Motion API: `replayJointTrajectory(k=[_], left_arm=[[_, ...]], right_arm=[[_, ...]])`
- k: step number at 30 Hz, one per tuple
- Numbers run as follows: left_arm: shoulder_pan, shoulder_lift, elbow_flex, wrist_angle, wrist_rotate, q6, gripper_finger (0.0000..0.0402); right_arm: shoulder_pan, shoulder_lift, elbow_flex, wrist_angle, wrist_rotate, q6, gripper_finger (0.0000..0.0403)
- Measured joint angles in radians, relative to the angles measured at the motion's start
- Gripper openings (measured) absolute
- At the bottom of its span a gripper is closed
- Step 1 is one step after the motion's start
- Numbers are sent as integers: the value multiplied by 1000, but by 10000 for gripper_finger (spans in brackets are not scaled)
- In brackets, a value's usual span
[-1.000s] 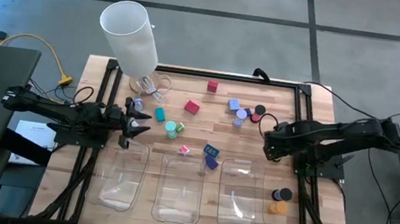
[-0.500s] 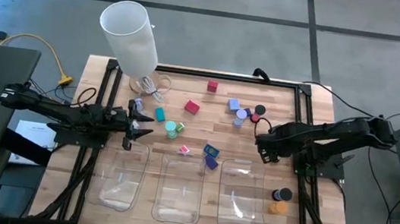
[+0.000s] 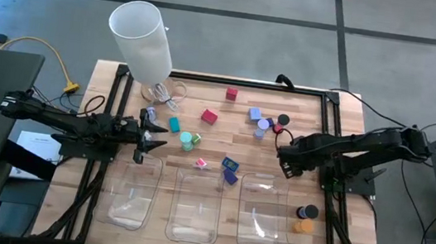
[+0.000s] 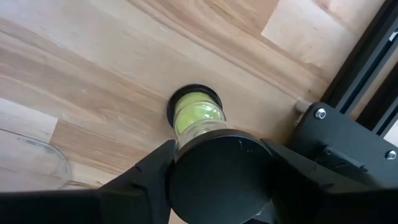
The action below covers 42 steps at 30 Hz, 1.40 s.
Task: Pick & Place Office items
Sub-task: Put the green hourglass into the right bin
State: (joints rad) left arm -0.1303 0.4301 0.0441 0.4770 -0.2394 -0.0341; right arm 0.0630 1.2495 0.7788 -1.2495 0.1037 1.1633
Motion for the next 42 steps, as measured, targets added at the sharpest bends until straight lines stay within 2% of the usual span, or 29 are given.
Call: replayJointTrajectory(k=[17,23,29,35,39,42], left_arm=[[0,0,0,0,0,0,187],[0,0,0,0,0,0,187],[0,0,0,0,0,0,187],[0,0,0,0,0,0,187],[0,0,0,0,0,0,187],[0,0,0,0,0,0,187]], right_arm=[[0,0,37,-67,-2,-68,196],[0,0,136,-147,-7,-88,196],[16,0,284,-150,-6,-146,196],[48,0,419,-151,54,-154,196],[81,1,461,-83,37,-204,197],[120,22,467,48,-9,-291,197]])
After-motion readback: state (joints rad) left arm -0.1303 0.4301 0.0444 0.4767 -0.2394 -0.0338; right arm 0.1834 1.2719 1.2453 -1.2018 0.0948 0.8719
